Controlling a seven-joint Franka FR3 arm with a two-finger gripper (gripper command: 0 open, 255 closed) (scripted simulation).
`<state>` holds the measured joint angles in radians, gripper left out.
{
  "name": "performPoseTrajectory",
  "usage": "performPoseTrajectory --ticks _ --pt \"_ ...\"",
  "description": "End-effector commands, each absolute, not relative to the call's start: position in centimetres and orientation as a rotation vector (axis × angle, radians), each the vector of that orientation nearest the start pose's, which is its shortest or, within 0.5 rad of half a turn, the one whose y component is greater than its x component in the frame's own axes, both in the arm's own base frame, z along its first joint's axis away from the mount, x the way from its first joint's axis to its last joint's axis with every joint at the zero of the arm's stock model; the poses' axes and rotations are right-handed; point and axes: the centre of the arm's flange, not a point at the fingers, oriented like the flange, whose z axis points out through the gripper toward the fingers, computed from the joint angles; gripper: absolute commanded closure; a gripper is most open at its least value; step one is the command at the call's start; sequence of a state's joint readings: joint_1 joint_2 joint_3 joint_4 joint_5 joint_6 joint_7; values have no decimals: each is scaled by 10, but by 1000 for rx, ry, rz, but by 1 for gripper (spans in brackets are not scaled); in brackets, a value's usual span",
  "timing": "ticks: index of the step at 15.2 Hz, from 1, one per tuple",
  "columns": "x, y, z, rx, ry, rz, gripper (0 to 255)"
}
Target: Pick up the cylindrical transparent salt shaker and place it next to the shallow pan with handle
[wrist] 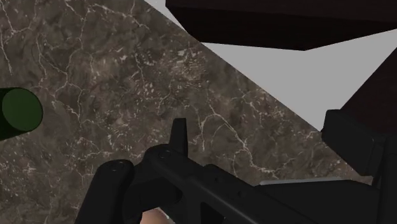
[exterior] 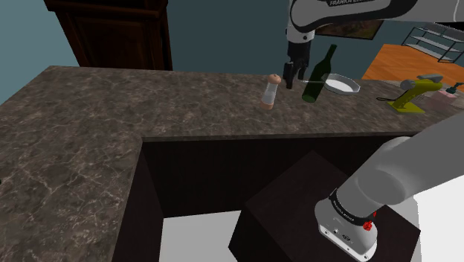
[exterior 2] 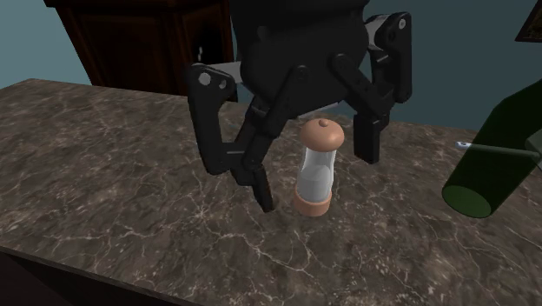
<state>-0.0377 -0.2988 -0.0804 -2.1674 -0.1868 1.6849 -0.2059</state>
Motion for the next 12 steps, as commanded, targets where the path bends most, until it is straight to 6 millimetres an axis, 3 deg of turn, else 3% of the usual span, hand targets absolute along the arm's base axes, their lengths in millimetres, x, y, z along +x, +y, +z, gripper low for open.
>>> performPoseTrajectory --ticks 1,12 --pt "462 -87 500 -3244 -235 333 0" --pt "589 -143 470 -3232 -339 311 0"
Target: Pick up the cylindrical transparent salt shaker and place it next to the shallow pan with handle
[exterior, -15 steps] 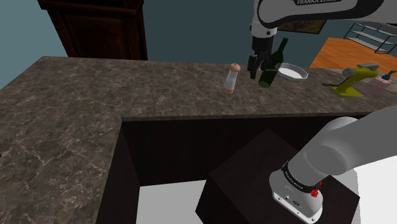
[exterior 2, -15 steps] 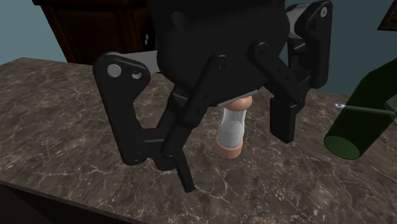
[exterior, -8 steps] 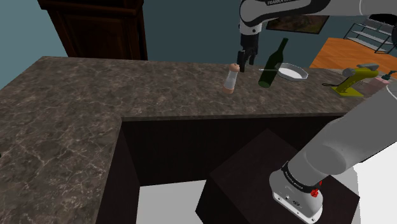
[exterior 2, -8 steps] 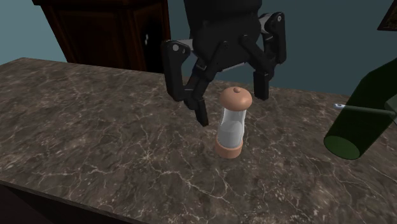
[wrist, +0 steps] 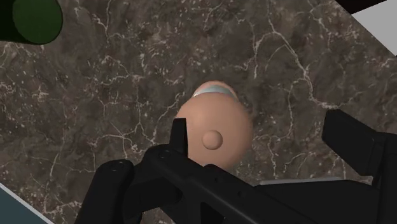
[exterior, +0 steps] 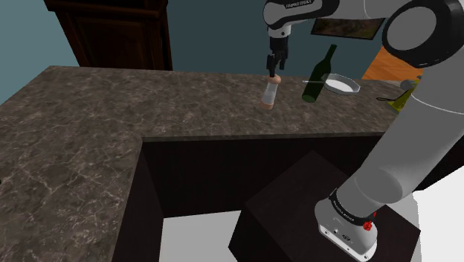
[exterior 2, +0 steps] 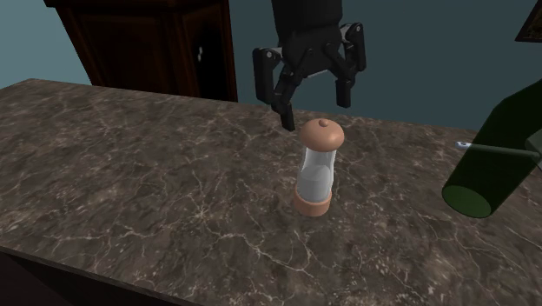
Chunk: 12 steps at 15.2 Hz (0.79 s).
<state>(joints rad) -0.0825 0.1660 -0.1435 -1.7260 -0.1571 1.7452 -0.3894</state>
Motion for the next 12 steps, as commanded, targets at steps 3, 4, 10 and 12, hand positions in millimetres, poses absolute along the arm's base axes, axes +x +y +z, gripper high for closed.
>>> performPoseTrajectory --ticks 3,4,10,12 --pt "624 -157 462 -3228 -367 305 0" --pt "623 -158 456 -3228 -367 305 0" --pt "618 -162 426 -3228 -367 305 0" --pt "617 -163 423 -3228 -367 305 0"
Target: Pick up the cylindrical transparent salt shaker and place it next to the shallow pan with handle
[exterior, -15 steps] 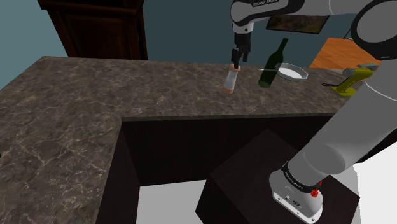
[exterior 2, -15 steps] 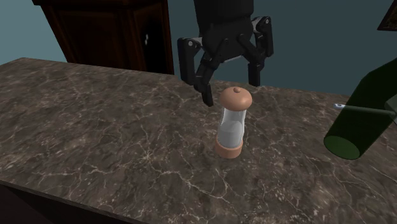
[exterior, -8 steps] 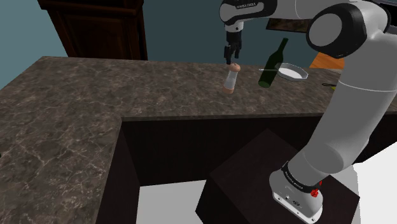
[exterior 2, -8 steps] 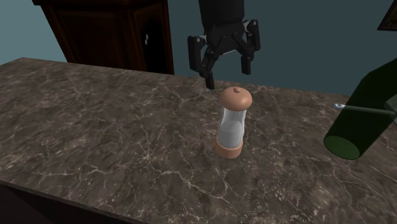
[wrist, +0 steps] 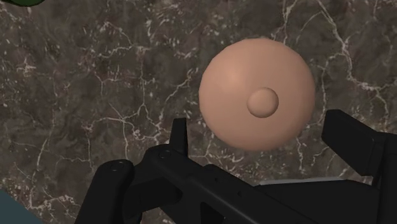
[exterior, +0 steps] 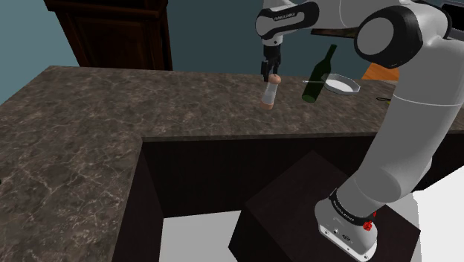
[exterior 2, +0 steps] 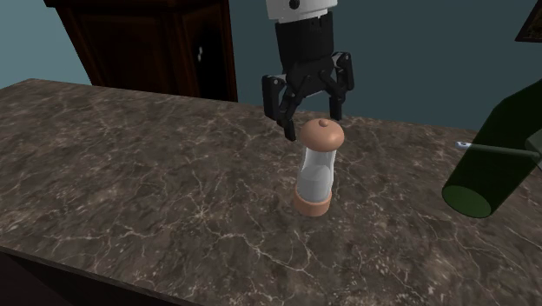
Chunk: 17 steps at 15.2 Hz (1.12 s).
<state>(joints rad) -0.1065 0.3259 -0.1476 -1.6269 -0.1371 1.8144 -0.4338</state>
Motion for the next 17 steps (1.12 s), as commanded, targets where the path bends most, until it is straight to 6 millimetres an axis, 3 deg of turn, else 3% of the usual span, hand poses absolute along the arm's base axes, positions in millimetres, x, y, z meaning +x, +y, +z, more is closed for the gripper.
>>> performPoseTrajectory --ticks 1,7,8,17 --pt "617 -163 423 -3228 -367 305 0" --pt "617 -163 423 -3228 -367 305 0" --pt "617 -163 423 -3228 -367 305 255" --pt "617 -163 423 -3228 -367 305 255"
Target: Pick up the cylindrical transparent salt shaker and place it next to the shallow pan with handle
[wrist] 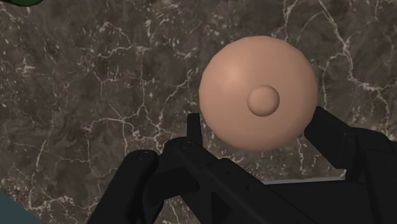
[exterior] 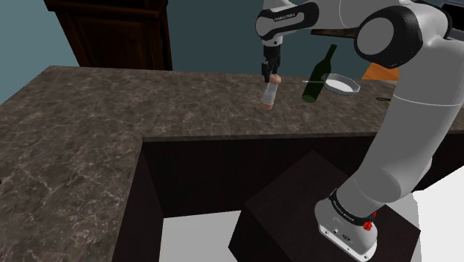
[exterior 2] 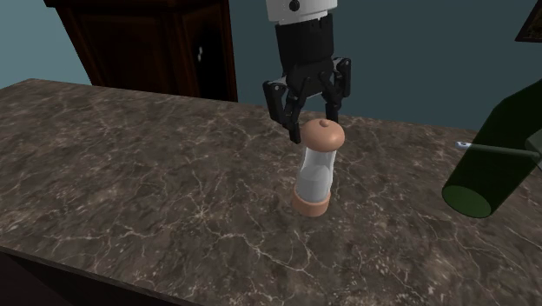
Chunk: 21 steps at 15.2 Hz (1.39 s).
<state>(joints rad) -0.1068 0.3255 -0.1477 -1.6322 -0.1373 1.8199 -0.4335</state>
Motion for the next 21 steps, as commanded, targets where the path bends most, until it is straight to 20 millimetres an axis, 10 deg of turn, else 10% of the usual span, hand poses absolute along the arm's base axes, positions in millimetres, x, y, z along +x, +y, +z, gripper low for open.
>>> performPoseTrajectory --ticks 1,21 --pt "617 -163 428 -3228 -367 305 255" --pt "617 -163 533 -3228 -367 305 255"
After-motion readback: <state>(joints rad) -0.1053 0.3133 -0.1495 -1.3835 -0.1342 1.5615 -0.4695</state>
